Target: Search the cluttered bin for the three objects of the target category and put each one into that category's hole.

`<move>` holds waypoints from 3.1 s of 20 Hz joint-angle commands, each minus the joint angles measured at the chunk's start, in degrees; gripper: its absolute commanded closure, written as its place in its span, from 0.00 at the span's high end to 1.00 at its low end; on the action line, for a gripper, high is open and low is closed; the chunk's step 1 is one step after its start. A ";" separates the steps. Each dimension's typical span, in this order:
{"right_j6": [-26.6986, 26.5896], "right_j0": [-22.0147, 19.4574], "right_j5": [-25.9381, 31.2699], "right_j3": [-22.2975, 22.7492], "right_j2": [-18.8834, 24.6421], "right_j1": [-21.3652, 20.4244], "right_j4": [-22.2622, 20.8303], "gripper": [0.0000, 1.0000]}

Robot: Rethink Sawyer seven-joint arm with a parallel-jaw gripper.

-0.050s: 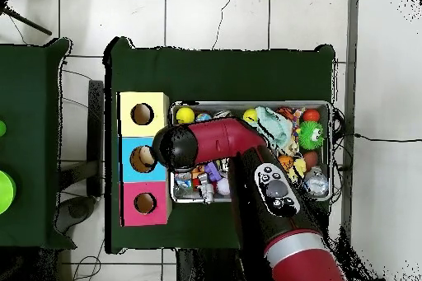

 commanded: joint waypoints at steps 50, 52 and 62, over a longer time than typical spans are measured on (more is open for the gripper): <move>-3.66 0.09 1.88 -8.63 1.96 7.52 -1.57 1.00; -3.91 0.06 1.77 -8.68 2.04 7.76 -1.96 1.00; -4.72 -0.62 0.02 -9.11 2.93 10.02 -3.86 1.00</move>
